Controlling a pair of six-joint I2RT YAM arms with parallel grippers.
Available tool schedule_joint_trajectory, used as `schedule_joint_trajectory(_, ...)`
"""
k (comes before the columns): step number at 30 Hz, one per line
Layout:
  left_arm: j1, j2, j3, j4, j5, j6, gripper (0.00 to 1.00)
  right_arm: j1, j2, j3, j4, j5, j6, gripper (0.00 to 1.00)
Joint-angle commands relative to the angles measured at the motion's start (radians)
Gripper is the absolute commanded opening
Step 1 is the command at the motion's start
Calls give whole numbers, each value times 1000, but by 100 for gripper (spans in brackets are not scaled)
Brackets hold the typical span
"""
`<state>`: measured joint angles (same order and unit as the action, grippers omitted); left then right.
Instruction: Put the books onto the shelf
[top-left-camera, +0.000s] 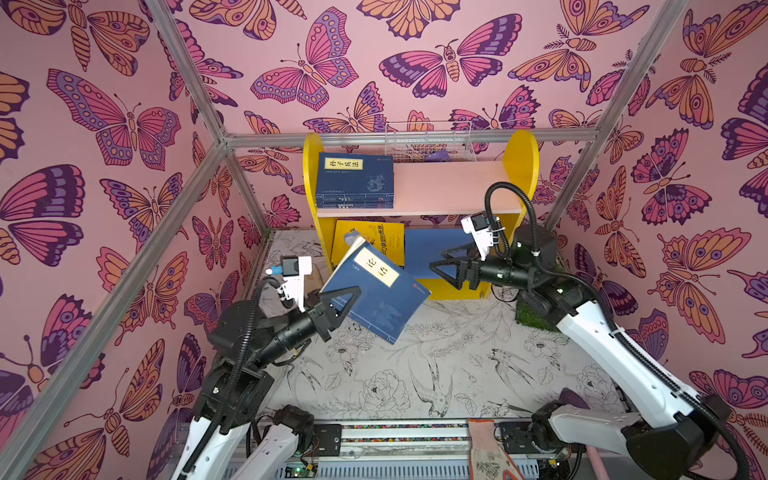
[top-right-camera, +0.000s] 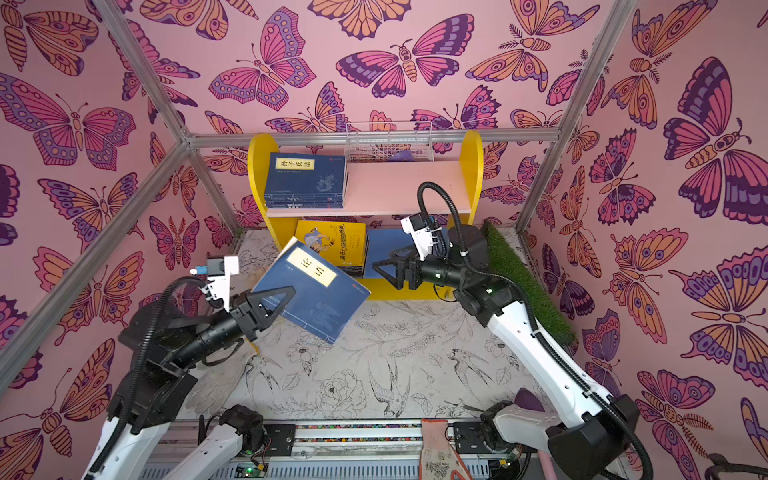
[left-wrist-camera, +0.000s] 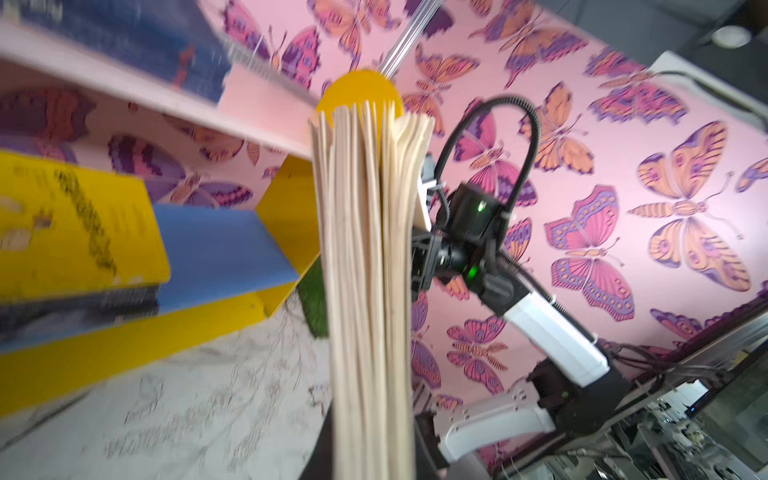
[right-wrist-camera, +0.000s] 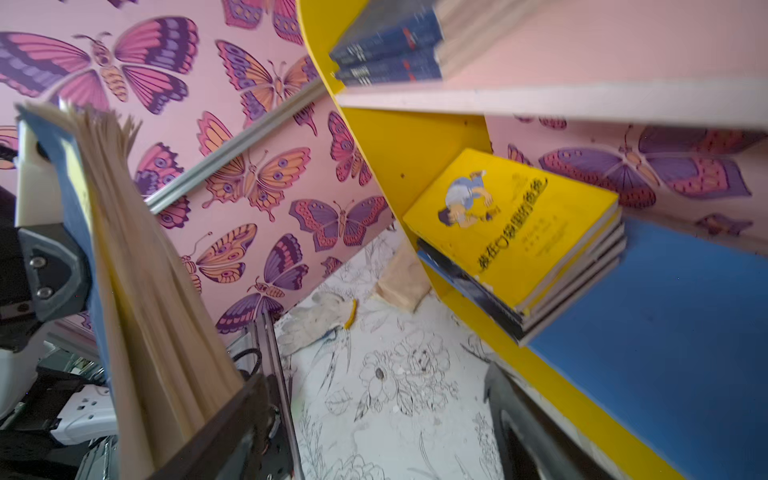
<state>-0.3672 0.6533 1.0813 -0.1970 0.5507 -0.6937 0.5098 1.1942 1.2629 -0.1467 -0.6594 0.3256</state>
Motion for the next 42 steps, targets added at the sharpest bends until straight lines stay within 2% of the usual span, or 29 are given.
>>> schedule_joint_trajectory(1,-3,87,78,332,-115,-61,0,41,-20,21,156,-83,67,83)
schedule_joint_trajectory(5,2,219,119,574,-148,-81,0,64,-15,-10,425,-85,276,82)
schedule_joint_trajectory(7,6,280,140,661,-148,-81,0,65,7,-7,513,-78,336,82)
schedule_joint_trajectory(8,7,304,149,705,-183,-200,0,67,24,1,560,-75,371,81)
schedule_joint_trajectory(10,7,348,155,777,-194,-290,0,73,70,27,670,-84,446,80)
schedule_joint_trajectory(15,7,386,169,832,-185,-315,0,102,173,132,728,-98,511,77)
schedule_joint_trajectory(18,7,371,168,822,-191,-302,0,105,222,178,758,-97,541,71)
schedule_joint_trajectory(20,7,357,169,796,-192,-284,0,105,243,205,779,-91,562,61)
schedule_joint_trajectory(26,6,324,160,700,-219,-204,0,108,302,262,936,-122,716,9)
schedule_joint_trajectory(28,8,326,154,682,-229,-189,0,115,316,282,970,-124,757,0)
schedule_joint_trajectory(31,8,335,139,684,-238,-171,0,136,341,335,955,-152,765,1)
schedule_joint_trajectory(35,8,348,120,716,-237,-170,0,181,353,383,853,-171,699,20)
schedule_joint_trajectory(38,8,352,115,735,-229,-174,0,206,356,392,819,-172,663,18)
schedule_joint_trajectory(40,8,350,112,731,-233,-171,0,209,358,392,825,-172,666,13)
schedule_joint_trajectory(42,8,344,108,726,-234,-161,0,209,355,392,810,-169,649,3)
